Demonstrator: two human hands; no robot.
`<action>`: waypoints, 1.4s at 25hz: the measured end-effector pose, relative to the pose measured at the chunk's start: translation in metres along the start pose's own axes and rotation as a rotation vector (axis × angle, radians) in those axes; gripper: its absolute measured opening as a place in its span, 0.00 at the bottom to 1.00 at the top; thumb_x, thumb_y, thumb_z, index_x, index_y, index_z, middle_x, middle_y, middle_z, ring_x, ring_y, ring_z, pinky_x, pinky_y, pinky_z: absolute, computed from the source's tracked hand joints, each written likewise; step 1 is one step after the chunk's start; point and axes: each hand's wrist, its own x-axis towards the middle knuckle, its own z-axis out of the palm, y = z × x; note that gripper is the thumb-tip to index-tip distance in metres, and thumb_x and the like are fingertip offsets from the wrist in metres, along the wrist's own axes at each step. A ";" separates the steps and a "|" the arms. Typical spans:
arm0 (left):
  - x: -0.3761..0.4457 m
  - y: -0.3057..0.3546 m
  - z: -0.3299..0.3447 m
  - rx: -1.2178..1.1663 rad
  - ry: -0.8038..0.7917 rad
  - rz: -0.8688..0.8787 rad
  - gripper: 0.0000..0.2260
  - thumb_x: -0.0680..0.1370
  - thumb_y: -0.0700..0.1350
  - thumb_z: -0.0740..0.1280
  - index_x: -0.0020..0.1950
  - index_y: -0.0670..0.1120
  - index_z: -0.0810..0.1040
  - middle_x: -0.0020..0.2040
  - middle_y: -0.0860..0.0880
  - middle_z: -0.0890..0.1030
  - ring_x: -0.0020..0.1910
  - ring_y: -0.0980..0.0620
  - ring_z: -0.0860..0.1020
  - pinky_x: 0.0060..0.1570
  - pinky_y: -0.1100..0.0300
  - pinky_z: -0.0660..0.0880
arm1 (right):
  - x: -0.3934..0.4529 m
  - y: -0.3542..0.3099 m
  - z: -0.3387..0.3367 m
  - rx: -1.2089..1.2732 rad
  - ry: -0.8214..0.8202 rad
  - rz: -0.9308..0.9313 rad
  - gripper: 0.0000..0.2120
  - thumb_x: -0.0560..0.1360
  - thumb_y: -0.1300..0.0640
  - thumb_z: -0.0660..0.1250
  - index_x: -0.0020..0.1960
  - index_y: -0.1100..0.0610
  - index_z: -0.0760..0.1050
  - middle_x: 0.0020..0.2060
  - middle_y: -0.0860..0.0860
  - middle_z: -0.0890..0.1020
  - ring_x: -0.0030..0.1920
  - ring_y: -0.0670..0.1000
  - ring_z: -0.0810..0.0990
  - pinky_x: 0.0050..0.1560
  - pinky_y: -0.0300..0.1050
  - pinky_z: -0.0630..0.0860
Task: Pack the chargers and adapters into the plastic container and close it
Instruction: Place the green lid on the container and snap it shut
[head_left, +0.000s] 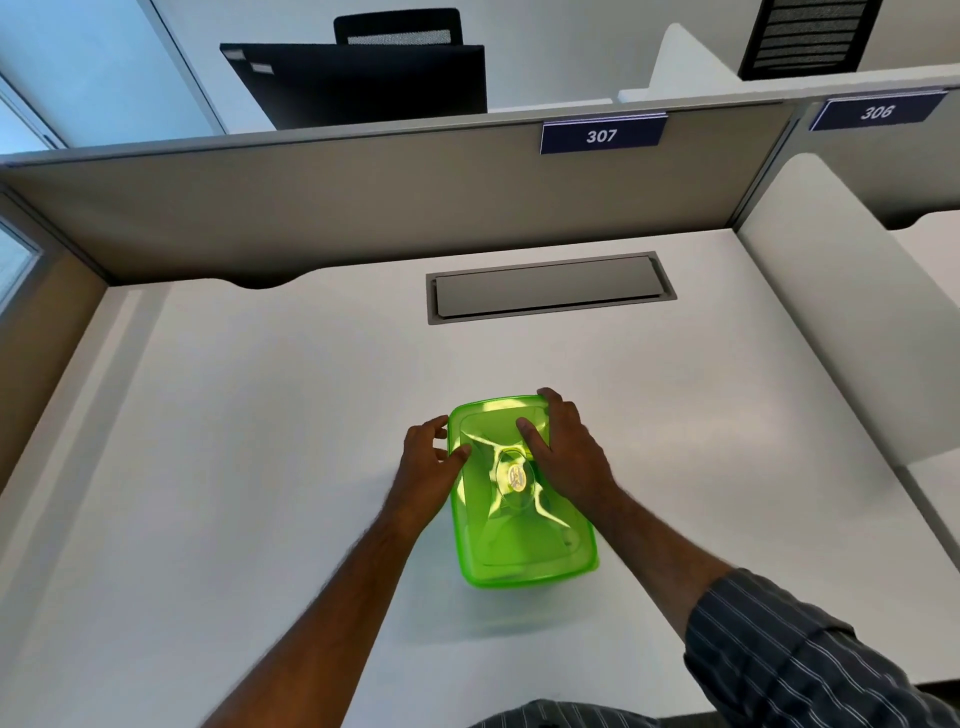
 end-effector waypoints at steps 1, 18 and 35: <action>-0.010 -0.006 -0.002 -0.031 -0.028 -0.003 0.21 0.78 0.43 0.73 0.69 0.49 0.73 0.59 0.50 0.74 0.43 0.55 0.78 0.37 0.69 0.76 | 0.000 0.000 0.000 -0.004 0.001 0.003 0.28 0.80 0.36 0.57 0.75 0.47 0.59 0.65 0.53 0.73 0.62 0.60 0.79 0.57 0.59 0.78; -0.107 -0.046 -0.014 0.072 -0.410 -0.205 0.32 0.70 0.77 0.63 0.35 0.46 0.77 0.33 0.45 0.86 0.31 0.53 0.82 0.29 0.69 0.71 | 0.000 0.003 0.003 0.000 0.025 0.006 0.27 0.79 0.34 0.57 0.74 0.44 0.59 0.64 0.52 0.74 0.62 0.59 0.79 0.56 0.58 0.77; -0.118 -0.060 -0.001 -0.194 -0.335 -0.244 0.20 0.69 0.62 0.77 0.34 0.46 0.78 0.36 0.41 0.86 0.34 0.50 0.82 0.33 0.60 0.77 | 0.004 0.012 0.009 0.043 0.024 -0.014 0.27 0.78 0.33 0.57 0.73 0.42 0.59 0.64 0.52 0.74 0.63 0.58 0.78 0.57 0.58 0.77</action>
